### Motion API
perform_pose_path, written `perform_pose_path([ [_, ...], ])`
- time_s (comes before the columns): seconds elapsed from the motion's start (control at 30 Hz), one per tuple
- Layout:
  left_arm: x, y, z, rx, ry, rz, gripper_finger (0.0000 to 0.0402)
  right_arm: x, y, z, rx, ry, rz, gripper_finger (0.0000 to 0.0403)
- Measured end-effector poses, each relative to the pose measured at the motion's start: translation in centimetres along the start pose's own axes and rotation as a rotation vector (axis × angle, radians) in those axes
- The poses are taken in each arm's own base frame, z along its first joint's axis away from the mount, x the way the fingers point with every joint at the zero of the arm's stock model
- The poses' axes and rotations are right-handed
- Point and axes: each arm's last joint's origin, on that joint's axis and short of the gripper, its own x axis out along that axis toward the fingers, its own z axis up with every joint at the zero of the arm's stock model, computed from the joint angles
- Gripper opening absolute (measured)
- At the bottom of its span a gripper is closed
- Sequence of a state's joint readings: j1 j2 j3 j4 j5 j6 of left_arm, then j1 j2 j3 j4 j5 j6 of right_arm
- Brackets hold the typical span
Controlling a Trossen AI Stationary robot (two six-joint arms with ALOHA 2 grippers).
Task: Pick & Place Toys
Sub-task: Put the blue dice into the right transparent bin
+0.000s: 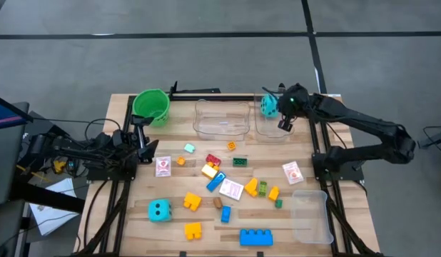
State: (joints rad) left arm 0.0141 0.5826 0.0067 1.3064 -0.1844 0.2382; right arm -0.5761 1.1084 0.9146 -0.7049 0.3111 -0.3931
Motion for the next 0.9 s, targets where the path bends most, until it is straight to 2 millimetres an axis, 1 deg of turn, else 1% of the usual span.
perform_pose_path([
  [0.17, 0.0, 0.0, 0.0, 0.0, 0.0, 0.0, 0.0397, -0.8, 0.4, 0.3, 0.021, -0.051, 0.003, 0.0],
  [0.43, 0.0, 0.0, 0.0, 0.0, 0.0, 0.0, 0.0397, -3.4, 1.7, 0.1, 0.056, -0.14, 0.07, 0.0],
  [0.53, 0.0, 0.0, 0.0, -0.007, 0.003, -0.001, 0.0397, -4.5, 2.2, -0.1, 0.088, -0.176, 0.119, 0.0007],
  [0.63, 0.0, 0.0, -0.1, -0.014, 0.011, -0.002, 0.0397, -5.7, 2.9, -0.5, 0.138, -0.214, 0.233, 0.0032],
  [0.73, 0.4, -0.1, -0.3, -0.03, 0.045, -0.01, 0.0397, -6.8, 3.7, -0.7, 0.183, -0.243, 0.339, 0.0073],
  [0.83, 1.6, -0.4, -0.5, -0.038, 0.131, -0.028, 0.0397, -7.6, 4.9, -1.0, 0.189, -0.245, 0.419, 0.0125],
  [0.9, 2.7, -0.8, -0.8, -0.033, 0.228, -0.053, 0.0397, -8.0, 5.7, -1.0, 0.184, -0.243, 0.458, 0.0163],
])
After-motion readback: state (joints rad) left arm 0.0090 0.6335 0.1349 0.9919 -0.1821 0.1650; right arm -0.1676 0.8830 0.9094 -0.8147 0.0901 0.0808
